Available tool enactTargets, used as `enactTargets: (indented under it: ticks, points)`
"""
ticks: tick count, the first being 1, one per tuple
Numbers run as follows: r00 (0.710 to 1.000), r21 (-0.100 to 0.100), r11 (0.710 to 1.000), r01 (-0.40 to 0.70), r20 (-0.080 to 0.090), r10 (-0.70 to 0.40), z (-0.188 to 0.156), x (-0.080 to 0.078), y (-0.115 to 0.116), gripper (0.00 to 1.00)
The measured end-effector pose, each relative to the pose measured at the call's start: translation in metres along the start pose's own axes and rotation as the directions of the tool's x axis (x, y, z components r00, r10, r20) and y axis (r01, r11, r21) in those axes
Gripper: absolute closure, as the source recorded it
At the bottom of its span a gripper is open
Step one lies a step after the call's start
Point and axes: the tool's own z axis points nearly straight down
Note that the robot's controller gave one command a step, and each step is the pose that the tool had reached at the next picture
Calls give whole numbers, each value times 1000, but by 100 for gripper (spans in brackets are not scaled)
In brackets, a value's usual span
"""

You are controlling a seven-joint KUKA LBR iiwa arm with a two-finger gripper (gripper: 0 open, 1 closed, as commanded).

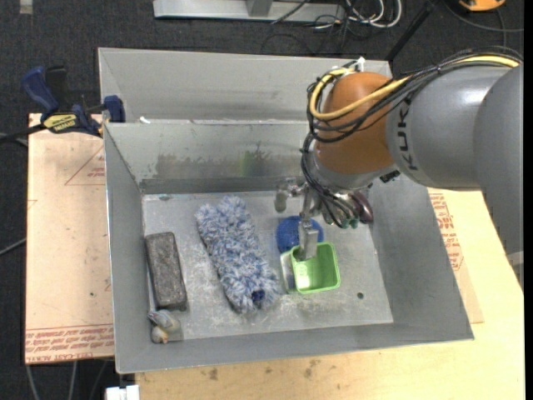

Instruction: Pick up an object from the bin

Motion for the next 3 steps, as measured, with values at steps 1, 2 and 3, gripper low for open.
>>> enactTargets:
  ticks: [1, 2, 3]
  points:
    - [999, -1, 999, 42, -6, -42, 39, -2, 5, 100]
    - [999, -1, 999, 42, -6, -42, 39, -2, 5, 100]
    - [999, -2, 999, 44, -6, -44, 38, -2, 4, 100]
